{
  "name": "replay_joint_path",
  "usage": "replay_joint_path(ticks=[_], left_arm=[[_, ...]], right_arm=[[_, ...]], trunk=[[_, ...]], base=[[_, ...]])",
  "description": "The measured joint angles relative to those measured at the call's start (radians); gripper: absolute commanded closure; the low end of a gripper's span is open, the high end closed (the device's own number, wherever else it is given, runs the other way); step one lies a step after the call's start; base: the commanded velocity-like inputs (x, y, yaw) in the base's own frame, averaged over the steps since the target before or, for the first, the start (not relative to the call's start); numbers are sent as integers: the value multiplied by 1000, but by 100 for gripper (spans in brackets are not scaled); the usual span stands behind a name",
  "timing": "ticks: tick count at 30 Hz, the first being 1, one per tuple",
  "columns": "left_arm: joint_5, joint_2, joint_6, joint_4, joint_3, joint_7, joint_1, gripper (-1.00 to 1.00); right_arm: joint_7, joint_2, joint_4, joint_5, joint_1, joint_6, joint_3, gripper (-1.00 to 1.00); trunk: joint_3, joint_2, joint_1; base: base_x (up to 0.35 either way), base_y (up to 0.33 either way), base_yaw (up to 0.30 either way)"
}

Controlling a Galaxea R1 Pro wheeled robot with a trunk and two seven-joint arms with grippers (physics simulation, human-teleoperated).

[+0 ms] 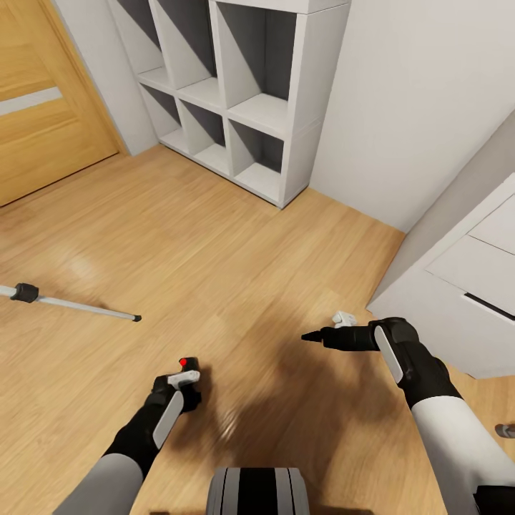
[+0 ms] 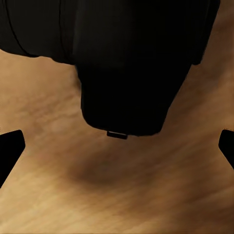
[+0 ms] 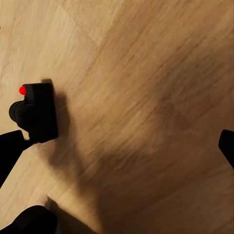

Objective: Attach the digital camera to the camera tripod in the bedroom.

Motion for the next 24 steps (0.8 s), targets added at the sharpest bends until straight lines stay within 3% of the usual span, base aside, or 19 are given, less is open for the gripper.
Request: replay_joint_path(ticks=[19,20,24], left_arm=[[0,1,-107,107,-104,-68,0,-100],[0,1,-217,161,-106,-69,0,-100],[0,1,-221,165,-107,-69,0,-100]], right_arm=[[0,0,0,0,0,0,0,-100],[0,0,0,0,0,0,0,-100],[0,0,0,0,0,0,0,-100]], trunk=[[0,0,0],[0,0,0],[0,0,0]], base=[[0,0,0],[0,0,0],[0,0,0]])
